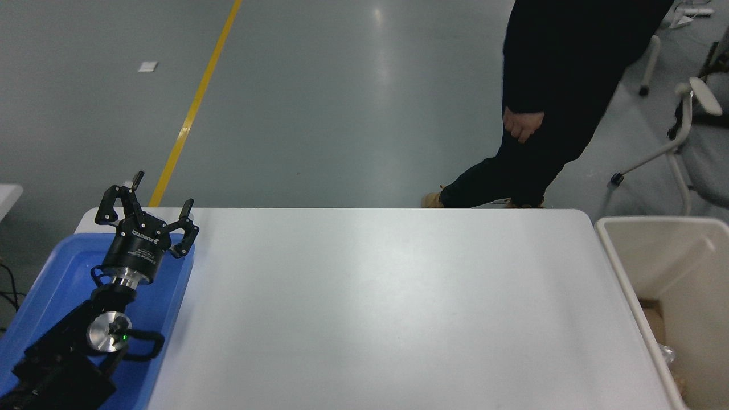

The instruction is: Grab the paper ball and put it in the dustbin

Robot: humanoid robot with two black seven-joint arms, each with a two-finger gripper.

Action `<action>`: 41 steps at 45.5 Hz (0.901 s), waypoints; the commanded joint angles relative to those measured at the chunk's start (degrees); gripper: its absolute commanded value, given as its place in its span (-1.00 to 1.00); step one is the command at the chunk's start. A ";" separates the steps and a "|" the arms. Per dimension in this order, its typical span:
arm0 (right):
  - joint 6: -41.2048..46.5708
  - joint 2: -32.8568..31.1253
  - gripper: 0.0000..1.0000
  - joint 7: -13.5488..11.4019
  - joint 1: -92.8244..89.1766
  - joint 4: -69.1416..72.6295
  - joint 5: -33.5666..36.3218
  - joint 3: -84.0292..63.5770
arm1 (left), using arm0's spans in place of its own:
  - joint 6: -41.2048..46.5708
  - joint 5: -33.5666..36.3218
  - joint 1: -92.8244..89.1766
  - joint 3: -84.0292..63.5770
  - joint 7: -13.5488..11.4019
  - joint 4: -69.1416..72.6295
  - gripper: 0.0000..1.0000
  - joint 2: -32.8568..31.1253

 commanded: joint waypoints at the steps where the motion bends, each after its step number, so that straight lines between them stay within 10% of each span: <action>1: -1.59 6.11 -1.00 0.00 -17.85 -15.18 1.99 12.38 | 0.05 0.00 0.00 0.00 0.00 0.06 0.97 -0.04; 41: -5.28 14.38 -1.00 0.09 -26.91 -17.21 1.82 15.55 | -0.04 0.00 0.00 0.00 0.00 0.06 0.97 -0.04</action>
